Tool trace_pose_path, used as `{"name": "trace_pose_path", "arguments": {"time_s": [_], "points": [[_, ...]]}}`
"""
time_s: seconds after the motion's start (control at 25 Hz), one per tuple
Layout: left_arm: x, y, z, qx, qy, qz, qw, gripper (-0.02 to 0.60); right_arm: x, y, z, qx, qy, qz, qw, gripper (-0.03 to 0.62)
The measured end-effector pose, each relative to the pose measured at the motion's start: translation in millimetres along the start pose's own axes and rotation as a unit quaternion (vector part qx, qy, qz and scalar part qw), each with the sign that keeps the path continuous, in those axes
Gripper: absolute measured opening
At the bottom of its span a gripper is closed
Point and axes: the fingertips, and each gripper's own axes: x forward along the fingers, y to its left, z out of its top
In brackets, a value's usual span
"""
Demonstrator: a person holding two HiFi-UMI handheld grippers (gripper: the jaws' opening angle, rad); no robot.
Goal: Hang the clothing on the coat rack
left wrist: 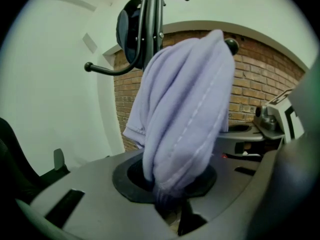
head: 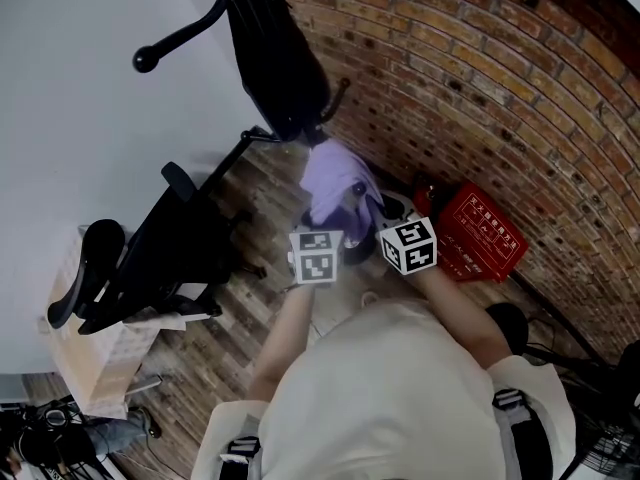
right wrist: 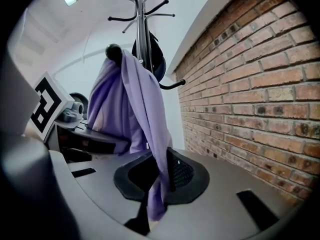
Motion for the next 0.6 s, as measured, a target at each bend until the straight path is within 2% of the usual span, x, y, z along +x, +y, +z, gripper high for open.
{"name": "trace_pose_path", "arguments": {"time_s": [0.44,0.52,0.6], "points": [[-5,-16,-5,0.006,-0.005,-0.009,0.9999,0.085,-8,24,-6,0.004,-0.002,0.027,1.0,0.02],[-9,-14,-6,0.004,-0.009,-0.005,0.9999,0.11,-12,27,-7,0.001,-0.001,0.028,1.0,0.021],[-15,-12,-7,0.001,-0.014,-0.005,0.9999,0.162,-17,30,-6,-0.003,-0.002,0.029,1.0,0.051]]}}
